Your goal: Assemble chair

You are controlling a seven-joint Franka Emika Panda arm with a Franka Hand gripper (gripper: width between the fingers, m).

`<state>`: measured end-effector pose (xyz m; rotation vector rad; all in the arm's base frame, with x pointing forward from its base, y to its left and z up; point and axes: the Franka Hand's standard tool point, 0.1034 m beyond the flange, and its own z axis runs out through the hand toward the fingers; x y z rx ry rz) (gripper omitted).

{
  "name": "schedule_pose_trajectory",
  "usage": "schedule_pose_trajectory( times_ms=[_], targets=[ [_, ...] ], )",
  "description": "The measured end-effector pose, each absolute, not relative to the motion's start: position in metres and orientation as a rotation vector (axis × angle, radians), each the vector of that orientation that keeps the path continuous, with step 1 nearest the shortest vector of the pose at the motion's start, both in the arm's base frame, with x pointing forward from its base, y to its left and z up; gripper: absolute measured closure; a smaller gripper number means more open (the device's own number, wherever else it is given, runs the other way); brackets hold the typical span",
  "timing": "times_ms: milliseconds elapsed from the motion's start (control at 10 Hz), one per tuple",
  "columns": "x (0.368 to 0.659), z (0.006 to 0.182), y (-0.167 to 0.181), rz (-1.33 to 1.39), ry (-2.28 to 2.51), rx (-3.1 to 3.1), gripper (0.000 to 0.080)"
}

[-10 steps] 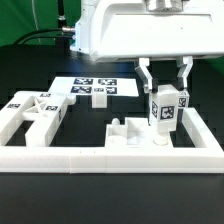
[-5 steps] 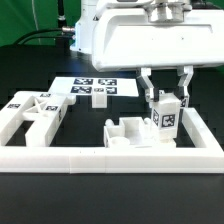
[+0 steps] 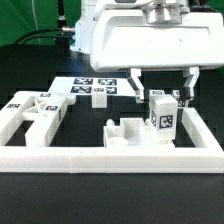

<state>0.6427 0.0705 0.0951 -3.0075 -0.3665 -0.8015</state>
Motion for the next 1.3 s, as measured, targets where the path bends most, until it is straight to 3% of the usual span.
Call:
schedule_pose_trajectory(
  times_ms=[300,800,1300],
  targets=[
    [0.643,0.095,0.068,-0.788,-0.362,-3.011,0.0152],
    [0.642,0.092,0.067,-0.738,-0.359,-3.018,0.015],
    [0.635,0.089,0.077,-0.168,-0.38,-3.03,0.015]
  ],
)
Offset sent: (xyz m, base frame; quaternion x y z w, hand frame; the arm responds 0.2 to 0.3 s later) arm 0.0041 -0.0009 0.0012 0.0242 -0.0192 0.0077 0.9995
